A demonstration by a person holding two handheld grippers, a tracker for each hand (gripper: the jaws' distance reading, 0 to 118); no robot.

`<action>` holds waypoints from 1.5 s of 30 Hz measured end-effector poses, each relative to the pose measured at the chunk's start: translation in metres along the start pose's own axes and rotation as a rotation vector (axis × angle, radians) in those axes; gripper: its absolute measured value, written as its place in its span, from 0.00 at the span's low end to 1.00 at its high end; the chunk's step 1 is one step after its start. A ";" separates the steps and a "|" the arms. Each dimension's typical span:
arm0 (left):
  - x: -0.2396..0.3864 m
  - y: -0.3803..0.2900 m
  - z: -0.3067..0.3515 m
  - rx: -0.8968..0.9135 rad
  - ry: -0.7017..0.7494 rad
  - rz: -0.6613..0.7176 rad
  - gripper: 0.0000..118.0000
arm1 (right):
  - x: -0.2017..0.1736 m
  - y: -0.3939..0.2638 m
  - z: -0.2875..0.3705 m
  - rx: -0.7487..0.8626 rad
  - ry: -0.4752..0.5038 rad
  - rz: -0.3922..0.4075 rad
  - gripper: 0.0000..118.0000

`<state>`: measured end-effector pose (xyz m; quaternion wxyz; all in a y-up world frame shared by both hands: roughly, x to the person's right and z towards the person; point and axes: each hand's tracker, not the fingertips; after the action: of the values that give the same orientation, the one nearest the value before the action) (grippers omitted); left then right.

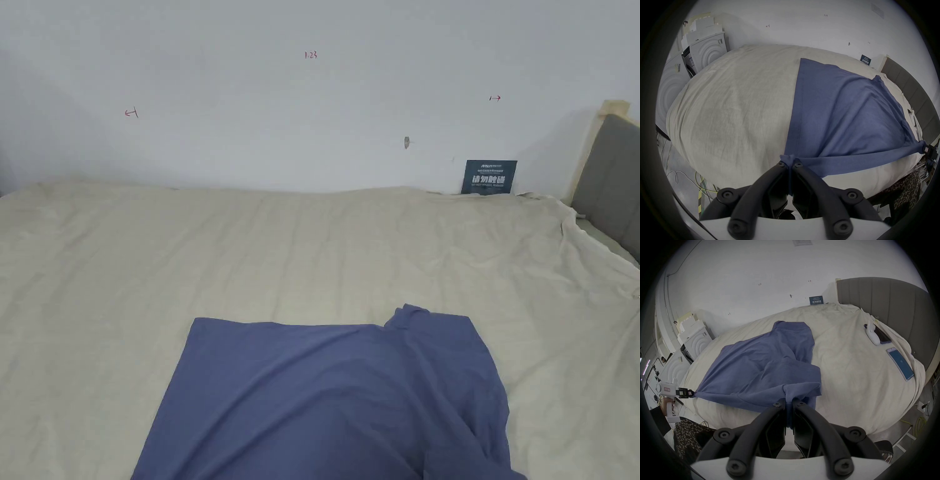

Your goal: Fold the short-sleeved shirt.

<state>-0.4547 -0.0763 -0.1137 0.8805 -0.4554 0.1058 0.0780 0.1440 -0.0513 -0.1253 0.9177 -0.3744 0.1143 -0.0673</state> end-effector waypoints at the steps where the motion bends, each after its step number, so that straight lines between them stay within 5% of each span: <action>1: 0.002 0.001 -0.001 -0.006 0.001 0.001 0.00 | 0.003 -0.003 -0.008 -0.028 -0.021 -0.010 0.04; 11: 0.006 -0.001 -0.003 -0.017 0.023 0.012 0.04 | -0.013 -0.017 -0.035 -0.121 -0.110 -0.080 0.04; 13: 0.006 -0.002 -0.004 -0.020 0.018 0.048 0.14 | -0.015 -0.013 -0.032 -0.131 -0.109 -0.078 0.09; 16: 0.010 0.001 0.004 -0.023 0.033 0.069 0.59 | -0.021 -0.003 -0.020 -0.123 -0.110 -0.047 0.60; 17: 0.012 0.004 0.008 -0.021 0.042 0.073 0.75 | -0.024 0.003 -0.013 -0.100 -0.111 -0.031 0.72; 18: 0.014 0.007 0.016 0.006 0.037 0.076 0.83 | -0.029 0.011 -0.004 -0.055 -0.101 -0.017 0.73; 25: 0.052 0.048 0.094 0.385 0.025 0.028 0.87 | -0.056 0.080 0.049 0.231 -0.054 0.046 0.73; 29: 0.071 0.058 0.121 0.529 0.032 -0.039 0.86 | -0.075 0.101 0.068 0.362 -0.075 0.095 0.71; 31: 0.081 0.058 0.129 0.602 0.062 -0.073 0.83 | -0.084 0.106 0.076 0.424 -0.110 0.135 0.60; 34: 0.092 0.056 0.136 0.648 0.072 -0.104 0.61 | -0.092 0.109 0.082 0.475 -0.139 0.186 0.25; 35: 0.093 0.056 0.137 0.646 0.069 -0.102 0.42 | -0.094 0.109 0.083 0.488 -0.152 0.196 0.07; 36: 0.093 0.055 0.139 0.647 0.049 -0.103 0.27 | -0.095 0.109 0.085 0.502 -0.155 0.199 0.02; 38: 0.093 0.055 0.138 0.639 -0.013 -0.093 0.03 | -0.096 0.109 0.088 0.514 -0.136 0.189 0.00; 39: 0.092 0.053 0.138 0.637 -0.007 -0.093 0.00 | -0.104 0.107 0.091 0.530 -0.140 0.188 0.00; 45: 0.082 0.046 0.137 0.599 -0.004 -0.104 0.00 | -0.110 0.107 0.095 0.523 -0.129 0.196 0.00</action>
<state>-0.3704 0.0659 -0.0935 0.9787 -0.1799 0.0989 -0.0008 0.0669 0.1113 -0.1169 0.9907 -0.1154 0.0701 0.0183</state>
